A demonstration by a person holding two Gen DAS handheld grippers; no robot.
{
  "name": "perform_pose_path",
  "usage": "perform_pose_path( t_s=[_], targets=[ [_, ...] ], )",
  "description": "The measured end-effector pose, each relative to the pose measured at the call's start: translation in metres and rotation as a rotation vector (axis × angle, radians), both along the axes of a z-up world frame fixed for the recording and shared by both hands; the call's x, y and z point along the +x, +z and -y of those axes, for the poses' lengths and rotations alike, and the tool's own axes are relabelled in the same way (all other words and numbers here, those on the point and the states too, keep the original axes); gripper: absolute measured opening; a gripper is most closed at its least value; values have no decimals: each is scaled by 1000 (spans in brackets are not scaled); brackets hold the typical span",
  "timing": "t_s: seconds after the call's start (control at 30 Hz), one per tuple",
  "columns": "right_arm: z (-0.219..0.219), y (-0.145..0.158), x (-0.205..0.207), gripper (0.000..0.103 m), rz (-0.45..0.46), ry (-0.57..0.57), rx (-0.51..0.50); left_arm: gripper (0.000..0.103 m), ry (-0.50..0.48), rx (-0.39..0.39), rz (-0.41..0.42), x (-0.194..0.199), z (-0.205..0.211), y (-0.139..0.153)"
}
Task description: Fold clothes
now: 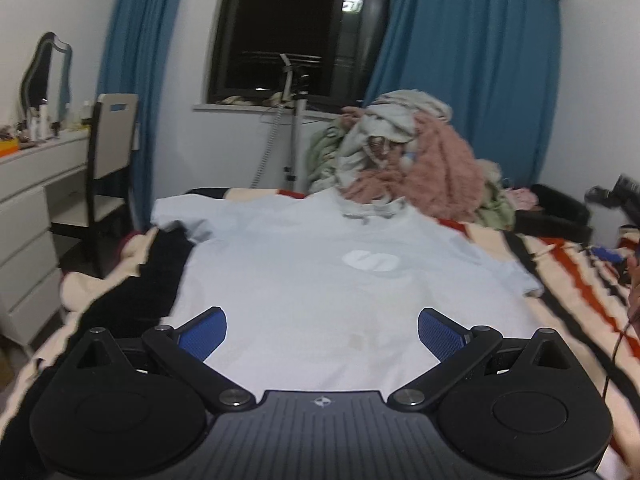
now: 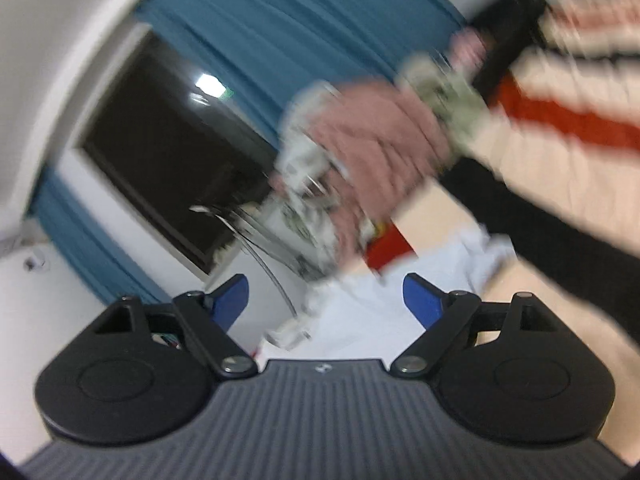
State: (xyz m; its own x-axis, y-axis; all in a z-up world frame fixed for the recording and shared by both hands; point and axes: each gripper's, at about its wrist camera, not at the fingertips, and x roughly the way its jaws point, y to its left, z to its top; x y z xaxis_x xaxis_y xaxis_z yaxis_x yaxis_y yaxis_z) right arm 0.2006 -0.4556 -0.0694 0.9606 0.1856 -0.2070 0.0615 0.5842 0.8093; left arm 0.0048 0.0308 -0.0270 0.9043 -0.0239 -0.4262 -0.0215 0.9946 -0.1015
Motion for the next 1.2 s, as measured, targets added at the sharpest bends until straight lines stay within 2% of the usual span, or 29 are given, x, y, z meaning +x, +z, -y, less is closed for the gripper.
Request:
perform_pose_path(
  t_s=[0.07, 0.13, 0.23, 0.33, 0.4, 0.5, 0.57, 0.67, 0.7, 0.73, 0.77, 0.83, 0.97, 1.07, 1.2],
  targets=[
    [17, -36, 33, 83, -102, 17, 99, 103, 33, -5, -10, 5, -6, -2],
    [29, -66, 56, 82, -156, -2, 111, 103, 56, -53, -34, 14, -15, -7],
    [36, -105, 94, 82, -209, 31, 117, 103, 79, -94, -60, 31, -22, -16],
    [36, -132, 128, 82, -213, 64, 73, 103, 102, -43, -43, 42, -19, -21],
    [34, -140, 148, 83, -176, 82, 21, 103, 106, -29, -47, 50, -16, -25],
    [29, -143, 175, 83, -90, 105, -67, 103, 89, -63, -82, 62, -15, -32],
    [30, -147, 192, 82, -39, 107, -87, 103, 86, -84, -97, 71, -14, -38],
    [32, -148, 213, 64, -44, 89, -103, 103, 91, -107, -114, 85, -14, -47],
    [32, -146, 219, 45, -56, 83, -118, 103, 92, -114, -119, 90, -14, -50],
    [30, -140, 224, 19, -76, 76, -149, 103, 89, -122, -123, 93, -14, -52],
    [29, -132, 229, 12, -93, 66, -192, 103, 86, -130, -127, 96, -15, -54],
    [25, -112, 231, 10, -88, 35, -284, 103, 88, -134, -138, 101, -17, -55],
    [0, -52, 219, 10, -45, -9, -451, 102, 111, -174, -154, 96, -41, -42],
    [-47, 3, 207, 10, -28, -43, -664, 102, 141, -182, -137, 86, -62, -29],
    [-128, 53, 198, 10, -9, -70, -830, 103, 146, -116, -88, 65, -80, -11]
  ],
)
